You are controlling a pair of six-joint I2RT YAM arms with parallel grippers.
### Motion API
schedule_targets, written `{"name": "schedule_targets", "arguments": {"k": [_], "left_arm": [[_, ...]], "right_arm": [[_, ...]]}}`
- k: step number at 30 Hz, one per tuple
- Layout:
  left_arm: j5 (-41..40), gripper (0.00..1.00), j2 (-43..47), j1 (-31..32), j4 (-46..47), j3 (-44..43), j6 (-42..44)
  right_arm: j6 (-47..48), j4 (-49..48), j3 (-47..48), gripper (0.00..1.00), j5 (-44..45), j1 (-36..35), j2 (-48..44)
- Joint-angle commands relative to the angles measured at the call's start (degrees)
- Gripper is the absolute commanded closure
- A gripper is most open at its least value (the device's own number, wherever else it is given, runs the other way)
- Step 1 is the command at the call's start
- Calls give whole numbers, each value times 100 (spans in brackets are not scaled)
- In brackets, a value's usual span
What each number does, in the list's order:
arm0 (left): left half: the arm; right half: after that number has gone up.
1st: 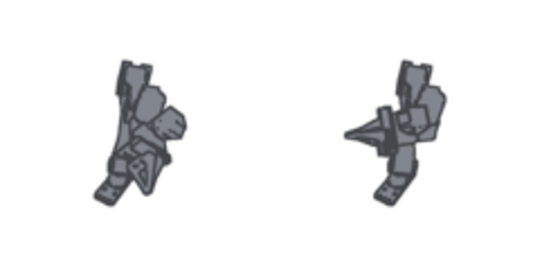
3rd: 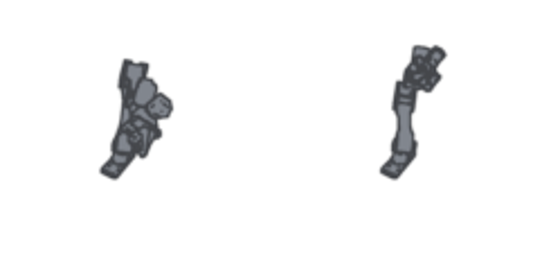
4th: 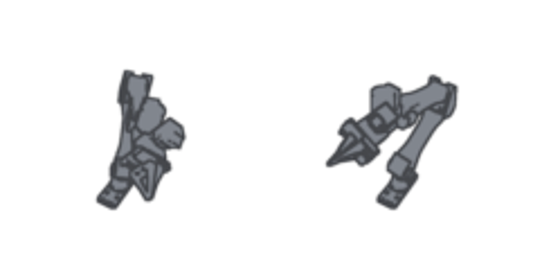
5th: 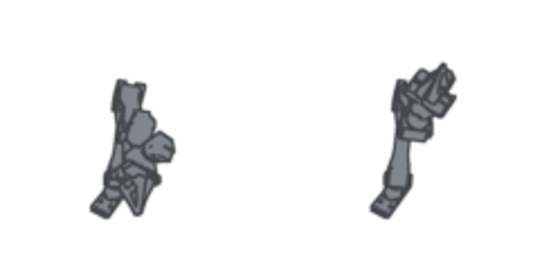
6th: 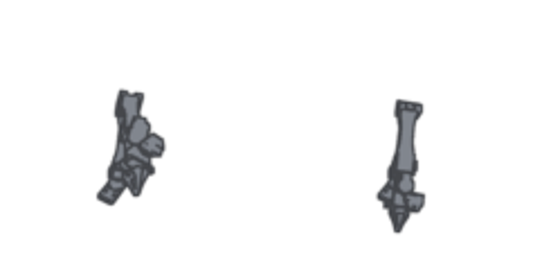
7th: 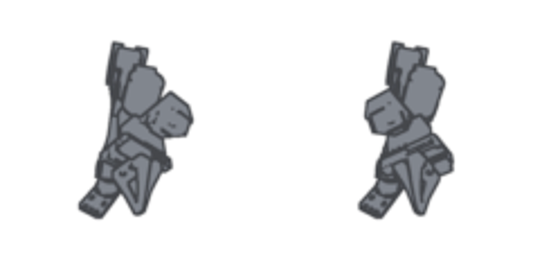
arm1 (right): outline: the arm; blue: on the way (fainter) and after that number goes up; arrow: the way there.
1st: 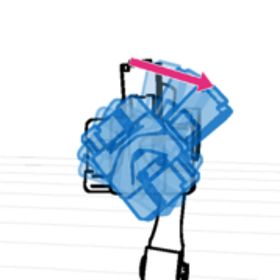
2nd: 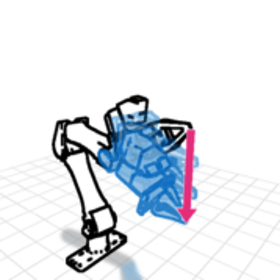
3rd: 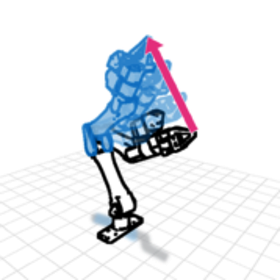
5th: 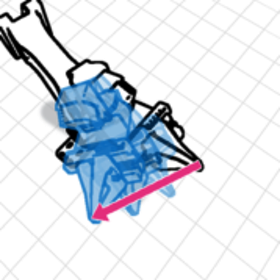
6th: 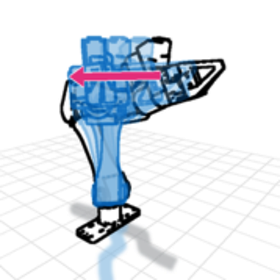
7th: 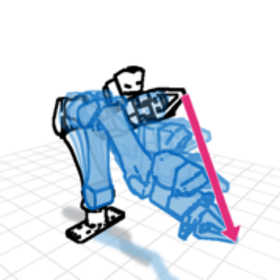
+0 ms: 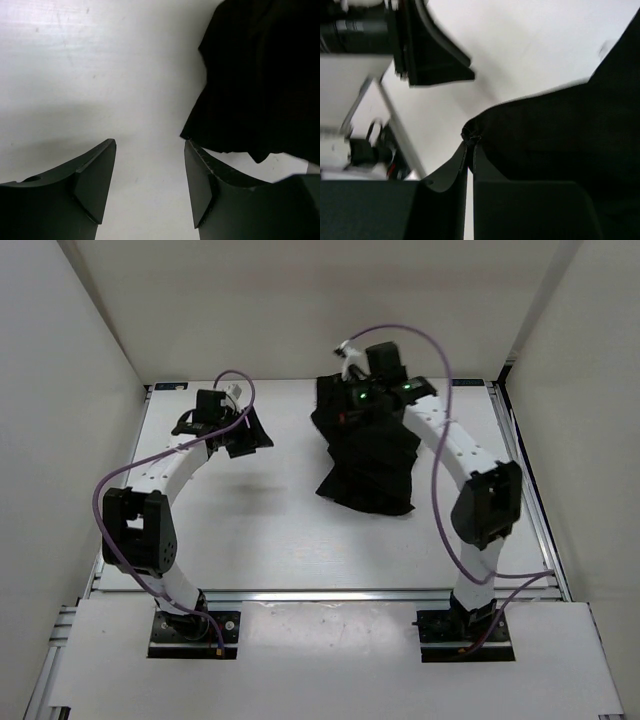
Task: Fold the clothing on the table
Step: Flatten the skirt out
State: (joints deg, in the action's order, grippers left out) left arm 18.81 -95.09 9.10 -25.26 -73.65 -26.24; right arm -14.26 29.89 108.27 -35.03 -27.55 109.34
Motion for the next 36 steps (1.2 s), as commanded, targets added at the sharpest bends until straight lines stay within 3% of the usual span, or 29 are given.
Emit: {"name": "schedule_targets", "arguments": {"k": [1, 5, 9, 12, 18, 25, 31, 36], "left_arm": [[-97, 32, 315, -215, -85, 446, -39], [-132, 32, 325, -348, -146, 614, 49], [-141, 32, 263, -243, -208, 615, 101], [-115, 33, 254, -94, -208, 632, 93], [-53, 33, 342, 21, -85, 851, 49], [96, 33, 421, 30, 12, 1019, -21], [526, 33, 772, 144, 21, 1150, 5], [914, 33, 1282, 171, 222, 1844, -223]], "right_arm": [[616, 179, -137, 100, -1800, -408, 10], [1320, -114, -305, 100, -1991, -506, -1253], [347, -1097, -1885, 100, -1816, 309, -2476], [-486, -1931, -3691, 100, -2033, 1073, -2917], [-553, -2022, -4876, 100, -1350, 1717, -2919], [-200, -1109, -4279, 100, -489, 1736, -1514], [-103, -1249, -3682, 100, -40, 1403, -810], [-50, -1109, -2621, 100, 136, 1402, -11]]}}
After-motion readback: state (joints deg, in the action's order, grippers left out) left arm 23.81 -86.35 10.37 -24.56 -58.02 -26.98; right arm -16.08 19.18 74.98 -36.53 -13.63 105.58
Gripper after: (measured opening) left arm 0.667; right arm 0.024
